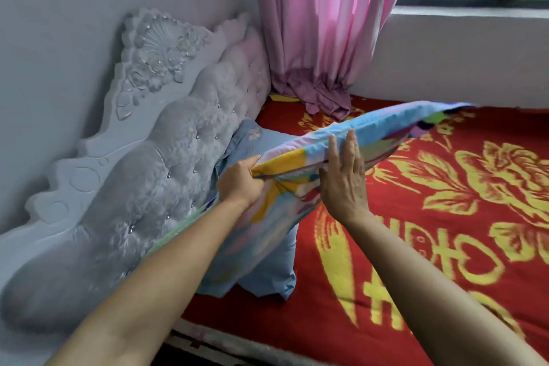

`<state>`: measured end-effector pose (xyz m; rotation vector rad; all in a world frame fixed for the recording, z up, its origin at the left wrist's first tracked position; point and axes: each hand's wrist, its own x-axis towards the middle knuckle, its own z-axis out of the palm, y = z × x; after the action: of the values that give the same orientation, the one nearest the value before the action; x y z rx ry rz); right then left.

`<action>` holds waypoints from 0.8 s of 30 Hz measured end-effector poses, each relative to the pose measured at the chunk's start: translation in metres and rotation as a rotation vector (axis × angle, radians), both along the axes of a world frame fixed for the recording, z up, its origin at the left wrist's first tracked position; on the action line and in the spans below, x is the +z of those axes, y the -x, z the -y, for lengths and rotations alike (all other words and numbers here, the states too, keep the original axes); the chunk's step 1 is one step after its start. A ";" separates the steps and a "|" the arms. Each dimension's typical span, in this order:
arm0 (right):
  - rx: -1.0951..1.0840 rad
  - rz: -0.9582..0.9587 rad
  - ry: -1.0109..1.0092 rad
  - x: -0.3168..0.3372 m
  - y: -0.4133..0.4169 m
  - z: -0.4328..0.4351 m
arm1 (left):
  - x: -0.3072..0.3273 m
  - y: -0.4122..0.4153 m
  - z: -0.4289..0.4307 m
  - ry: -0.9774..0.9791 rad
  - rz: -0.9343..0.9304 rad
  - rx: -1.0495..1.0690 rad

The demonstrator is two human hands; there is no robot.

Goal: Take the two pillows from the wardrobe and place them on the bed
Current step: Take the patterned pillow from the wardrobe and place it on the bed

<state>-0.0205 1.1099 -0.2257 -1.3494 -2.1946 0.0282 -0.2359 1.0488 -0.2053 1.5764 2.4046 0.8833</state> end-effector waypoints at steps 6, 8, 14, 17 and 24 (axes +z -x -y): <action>-0.107 -0.136 0.319 -0.059 0.064 0.003 | -0.027 0.074 -0.039 -0.012 0.584 -0.090; -0.207 -0.243 0.477 -0.077 0.090 0.004 | -0.032 0.095 -0.051 -0.038 0.890 -0.123; -0.319 -0.292 0.441 -0.123 0.149 0.003 | -0.061 0.154 -0.096 0.003 1.243 -0.126; -0.356 -0.285 0.292 -0.151 0.173 -0.017 | -0.105 0.189 -0.122 0.035 1.295 -0.090; 0.039 0.252 0.942 -0.278 0.210 -0.037 | -0.271 0.234 -0.120 0.378 0.638 0.252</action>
<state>-0.2308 1.1467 -0.5041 -1.8433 -2.5217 1.0728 -0.4695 1.1690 -0.4761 0.7233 2.1415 0.7562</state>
